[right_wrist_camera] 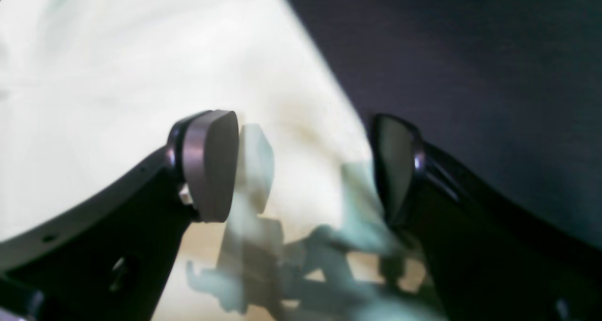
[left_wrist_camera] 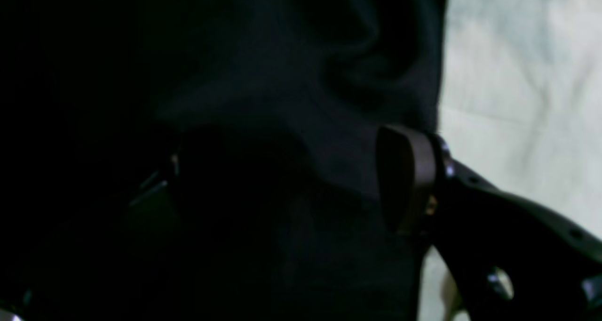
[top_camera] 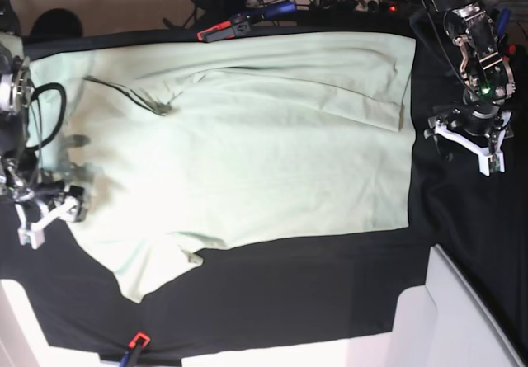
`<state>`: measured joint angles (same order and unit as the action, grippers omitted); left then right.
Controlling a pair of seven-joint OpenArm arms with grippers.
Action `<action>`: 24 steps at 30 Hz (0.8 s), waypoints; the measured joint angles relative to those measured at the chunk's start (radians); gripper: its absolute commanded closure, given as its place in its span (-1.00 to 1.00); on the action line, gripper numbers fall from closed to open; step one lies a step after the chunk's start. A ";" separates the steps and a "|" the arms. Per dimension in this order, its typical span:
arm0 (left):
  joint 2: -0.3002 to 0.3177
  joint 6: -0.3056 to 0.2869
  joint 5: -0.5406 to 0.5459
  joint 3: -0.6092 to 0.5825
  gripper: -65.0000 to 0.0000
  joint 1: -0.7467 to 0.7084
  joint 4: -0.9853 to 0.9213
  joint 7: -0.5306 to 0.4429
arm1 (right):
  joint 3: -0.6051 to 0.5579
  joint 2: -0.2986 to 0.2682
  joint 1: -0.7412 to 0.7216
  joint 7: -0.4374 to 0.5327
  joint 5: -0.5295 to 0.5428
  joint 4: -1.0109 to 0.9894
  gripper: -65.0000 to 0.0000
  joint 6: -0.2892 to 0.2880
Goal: Fold the T-shirt properly
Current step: 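Lower both grippers onto the shirt's side edges and pinch them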
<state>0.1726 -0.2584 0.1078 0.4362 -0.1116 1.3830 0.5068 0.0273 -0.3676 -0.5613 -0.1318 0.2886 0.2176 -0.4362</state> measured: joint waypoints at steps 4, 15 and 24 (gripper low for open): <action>-0.001 -0.001 0.000 0.000 -0.50 0.001 0.001 0.001 | 0.000 0.017 0.000 0.000 0.000 0.000 -0.29 -0.007; -0.001 0.000 -0.003 0.000 -0.50 0.001 0.004 0.002 | -0.002 -0.034 -0.001 0.001 0.000 0.000 -0.32 0.084; -0.001 -0.001 -0.002 -0.008 -0.50 0.008 0.005 0.001 | -0.002 0.006 0.000 0.000 0.000 0.000 -0.29 0.078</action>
<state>0.1719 -0.2592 0.1062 0.4282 -0.1032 1.3876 0.5079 0.0254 -0.3618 -0.5617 -0.1318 0.2882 0.2176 -0.3580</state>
